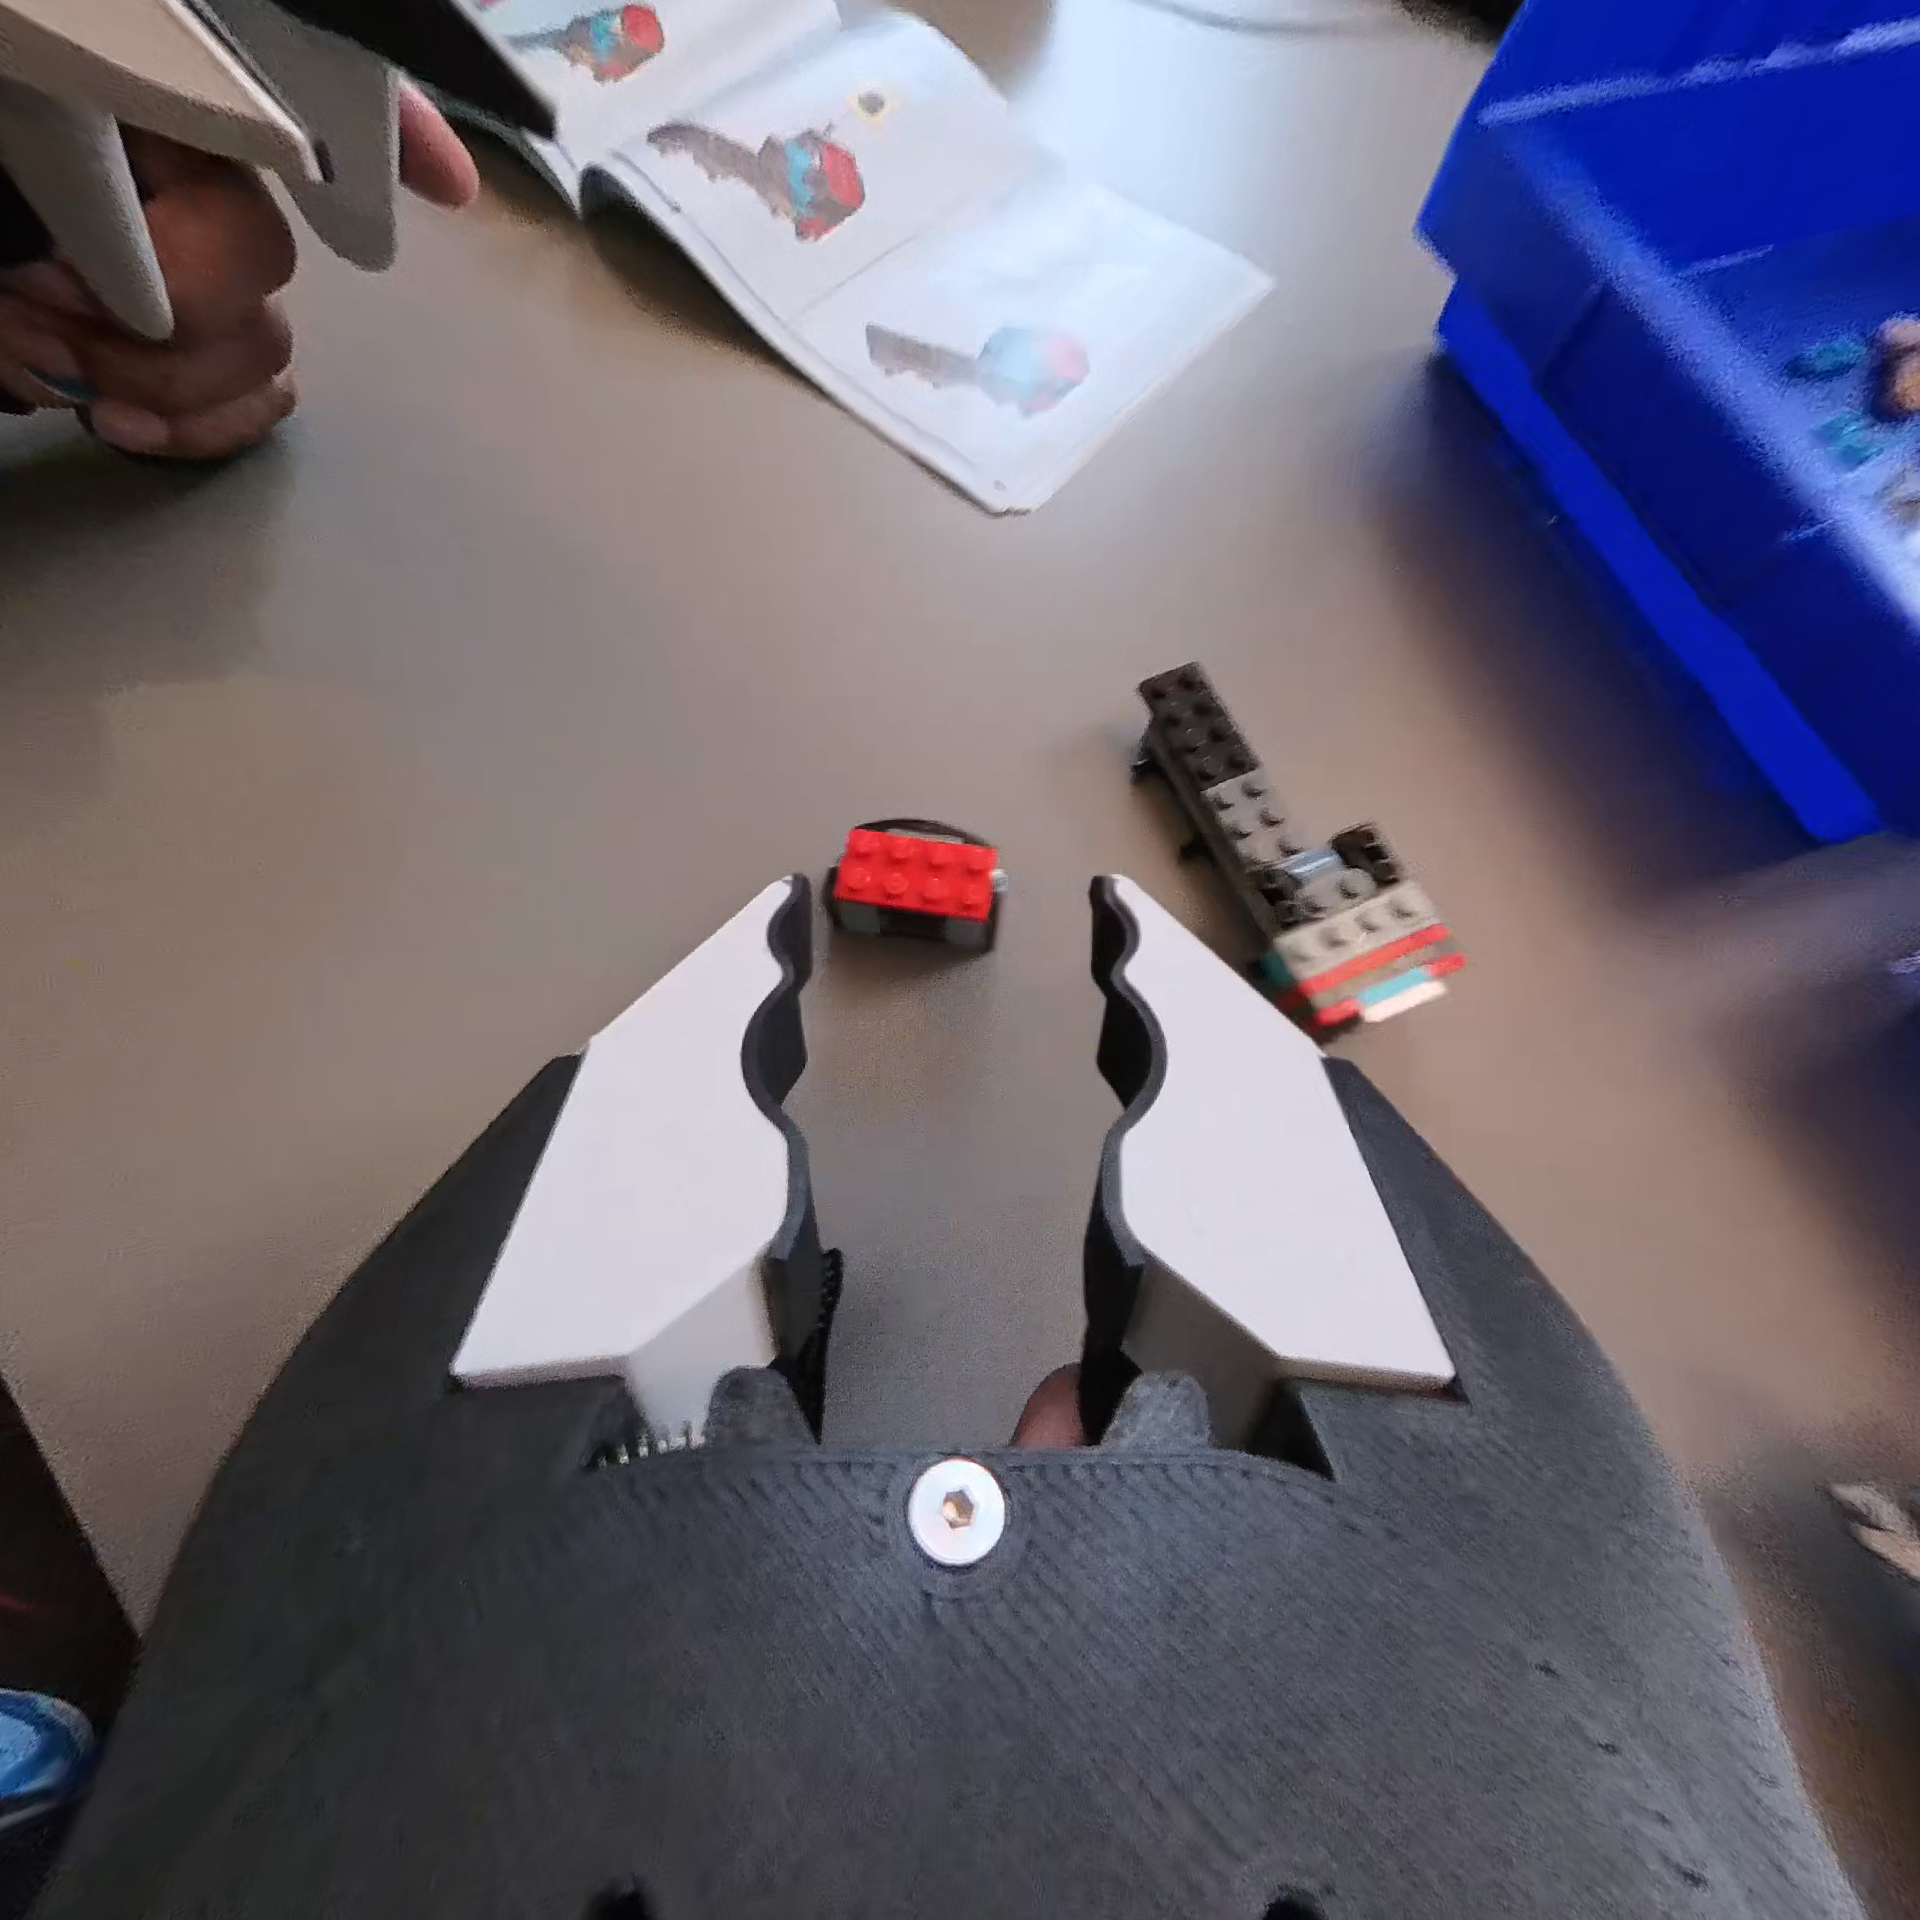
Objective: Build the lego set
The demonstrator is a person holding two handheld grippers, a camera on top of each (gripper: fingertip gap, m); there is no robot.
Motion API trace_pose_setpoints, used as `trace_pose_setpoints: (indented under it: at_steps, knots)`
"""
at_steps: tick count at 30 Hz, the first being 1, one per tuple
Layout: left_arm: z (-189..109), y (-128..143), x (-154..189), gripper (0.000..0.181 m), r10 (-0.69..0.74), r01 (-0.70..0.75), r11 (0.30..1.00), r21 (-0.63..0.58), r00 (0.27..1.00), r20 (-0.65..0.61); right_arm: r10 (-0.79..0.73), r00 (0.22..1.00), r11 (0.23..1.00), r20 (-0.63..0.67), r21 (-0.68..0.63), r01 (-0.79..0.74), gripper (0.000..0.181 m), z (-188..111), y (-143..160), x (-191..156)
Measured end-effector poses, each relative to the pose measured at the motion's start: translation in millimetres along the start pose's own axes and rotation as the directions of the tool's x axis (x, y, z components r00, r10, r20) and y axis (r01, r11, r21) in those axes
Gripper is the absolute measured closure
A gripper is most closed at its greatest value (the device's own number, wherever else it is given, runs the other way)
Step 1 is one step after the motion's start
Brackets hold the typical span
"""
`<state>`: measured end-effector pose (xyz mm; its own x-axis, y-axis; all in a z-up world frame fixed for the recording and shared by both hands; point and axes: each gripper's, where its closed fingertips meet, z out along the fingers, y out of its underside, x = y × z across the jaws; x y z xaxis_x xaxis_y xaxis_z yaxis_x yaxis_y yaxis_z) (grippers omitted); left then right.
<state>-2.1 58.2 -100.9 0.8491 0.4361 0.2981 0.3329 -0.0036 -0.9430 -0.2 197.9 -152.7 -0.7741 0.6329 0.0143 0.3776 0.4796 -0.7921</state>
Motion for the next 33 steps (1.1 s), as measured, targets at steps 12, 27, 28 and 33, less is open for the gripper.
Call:
trace_pose_setpoints:
  at_steps: [12,27,28,33]
  knots:
    - [-5,0,-2,0.128,-0.019,0.019,1.000,0.009,1.000,0.003,-0.198,0.980,0.961,-0.007,-0.198,0.192,0.118,-1,12,80]
    - [-10,-6,1,0.128,-0.093,0.095,0.994,0.059,0.995,-0.037,-0.084,0.986,0.982,0.141,-0.157,0.106,0.147,13,-13,71]
    - [-9,-6,1,0.128,-0.111,0.113,0.992,0.061,0.993,-0.040,-0.068,0.986,0.985,0.151,-0.144,0.090,0.147,13,-17,70]
    - [6,-9,3,0.128,-0.219,0.225,0.972,0.073,0.972,-0.081,-0.013,0.985,0.996,0.175,-0.089,0.029,0.147,14,-36,64]
